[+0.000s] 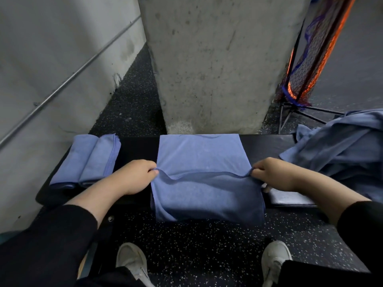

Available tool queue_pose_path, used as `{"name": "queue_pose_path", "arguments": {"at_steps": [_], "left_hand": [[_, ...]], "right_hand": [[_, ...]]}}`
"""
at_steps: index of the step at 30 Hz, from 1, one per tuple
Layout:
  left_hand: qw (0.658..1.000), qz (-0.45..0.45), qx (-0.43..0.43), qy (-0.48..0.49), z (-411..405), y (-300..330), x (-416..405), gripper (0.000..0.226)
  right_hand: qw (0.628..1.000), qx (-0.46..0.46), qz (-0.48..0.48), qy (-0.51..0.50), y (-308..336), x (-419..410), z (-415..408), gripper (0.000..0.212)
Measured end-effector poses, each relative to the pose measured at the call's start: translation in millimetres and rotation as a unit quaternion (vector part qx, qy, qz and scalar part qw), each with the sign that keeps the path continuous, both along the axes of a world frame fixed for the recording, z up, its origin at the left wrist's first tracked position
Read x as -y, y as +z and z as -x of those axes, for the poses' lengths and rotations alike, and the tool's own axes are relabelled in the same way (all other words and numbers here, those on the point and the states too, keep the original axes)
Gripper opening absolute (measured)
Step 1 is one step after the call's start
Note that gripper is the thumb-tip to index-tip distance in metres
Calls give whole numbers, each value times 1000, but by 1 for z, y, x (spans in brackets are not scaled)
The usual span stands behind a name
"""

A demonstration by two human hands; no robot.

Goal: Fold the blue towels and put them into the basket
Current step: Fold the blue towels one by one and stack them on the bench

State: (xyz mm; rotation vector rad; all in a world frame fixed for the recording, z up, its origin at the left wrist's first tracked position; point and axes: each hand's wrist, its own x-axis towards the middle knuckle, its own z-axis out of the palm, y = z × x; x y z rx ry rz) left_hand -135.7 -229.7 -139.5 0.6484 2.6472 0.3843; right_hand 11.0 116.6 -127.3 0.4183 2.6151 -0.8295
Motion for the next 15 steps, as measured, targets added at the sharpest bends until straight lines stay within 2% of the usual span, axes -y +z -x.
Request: {"name": "queue_pose_path", "arguments": {"at_steps": [2, 3, 4, 6, 7, 9, 10, 11, 13, 15], "left_hand": [[998, -48, 33, 21, -1, 6, 1, 37], [993, -97, 62, 38, -1, 10, -1, 35], [981, -160, 94, 59, -1, 15, -2, 32], [936, -307, 135, 111, 1, 25, -7, 25], [905, -372, 148, 145, 4, 28, -11, 20], [858, -446, 130, 218, 15, 32, -20, 14], [855, -445, 97, 247, 23, 31, -26, 13], [867, -420, 54, 264, 31, 29, -31, 17], [911, -325, -27, 253, 44, 19, -42, 26], [939, -249, -56, 231, 51, 7, -51, 31]], "right_hand": [[998, -57, -10, -20, 3, -1, 0, 30], [993, -92, 40, -60, 5, 0, 1, 31], [978, -124, 129, -108, 9, 1, 3, 31], [920, -173, 298, -187, 20, 8, 11, 26], [896, -190, 337, -219, 25, 10, 17, 28], [873, -219, 345, -266, 32, 11, 33, 33], [870, -231, 334, -280, 34, 11, 42, 33], [872, -243, 318, -282, 35, 10, 51, 33], [885, -259, 276, -269, 31, 9, 67, 33], [903, -244, 242, -258, 18, 8, 79, 32]]}}
